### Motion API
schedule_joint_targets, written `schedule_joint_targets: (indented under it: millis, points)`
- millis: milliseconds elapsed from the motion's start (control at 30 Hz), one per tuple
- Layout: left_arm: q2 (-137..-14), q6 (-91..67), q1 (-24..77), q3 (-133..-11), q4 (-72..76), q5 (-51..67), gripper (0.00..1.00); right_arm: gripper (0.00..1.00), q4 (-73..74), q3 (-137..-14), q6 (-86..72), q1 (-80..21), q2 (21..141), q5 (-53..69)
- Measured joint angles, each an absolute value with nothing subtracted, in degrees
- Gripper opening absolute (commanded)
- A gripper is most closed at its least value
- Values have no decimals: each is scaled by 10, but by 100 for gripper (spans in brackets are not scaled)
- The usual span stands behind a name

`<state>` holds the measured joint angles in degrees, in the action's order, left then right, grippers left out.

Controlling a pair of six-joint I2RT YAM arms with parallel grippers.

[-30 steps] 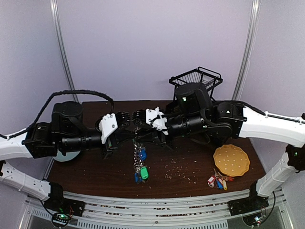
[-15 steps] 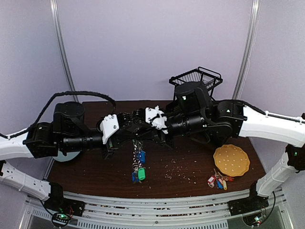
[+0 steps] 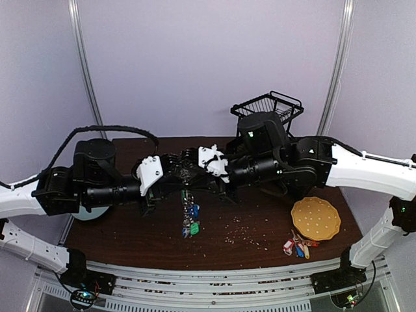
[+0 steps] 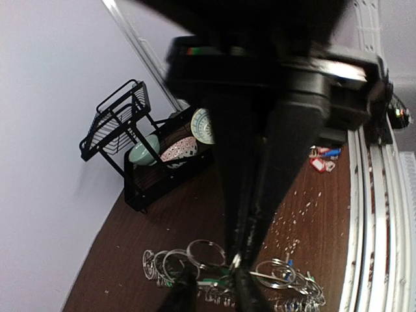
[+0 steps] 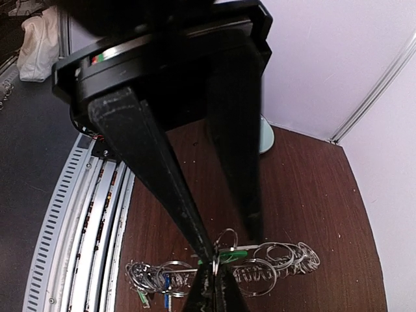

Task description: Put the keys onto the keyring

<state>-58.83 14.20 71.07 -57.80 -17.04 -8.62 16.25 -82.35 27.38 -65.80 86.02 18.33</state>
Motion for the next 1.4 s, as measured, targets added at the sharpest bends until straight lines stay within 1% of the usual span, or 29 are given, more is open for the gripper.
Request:
schedule_joint_targets:
  millis: [67, 267, 533, 567, 633, 733, 833, 967, 1100, 1300, 1400]
  points:
    - [-577, 141, 709, -569, -154, -96, 38, 0, 156, -820, 254, -658, 858, 182]
    - [-500, 129, 708, -478, -63, -100, 39, 0, 18, -723, 147, -654, 822, 201]
    - [-526, 102, 708, -440, 10, -78, 38, 0, -143, -657, 39, -654, 805, 236]
    - [-528, 99, 708, -438, 17, -76, 37, 0, -159, -651, 30, -654, 804, 237]
    - [-531, 95, 708, -436, 31, -73, 28, 0, -183, -645, 14, -654, 804, 239]
    - [-535, 88, 708, -434, 50, -72, 20, 0, -207, -641, -1, -654, 804, 244]
    - [-535, 84, 708, -431, 69, -72, 0, 0, -227, -641, -11, -654, 804, 245]
    - [-539, 80, 706, -428, 88, -81, 0, 0, -249, -635, -29, -654, 803, 239]
    - [-552, 77, 706, -425, 105, -95, 0, 0, -304, -602, -63, -655, 800, 209]
    - [-583, 75, 713, -421, 142, -142, 0, 0, -379, -566, -105, -668, 801, 113]
    - [-599, 89, 735, -421, 173, -199, 0, 0, -404, -566, -113, -677, 811, 60]
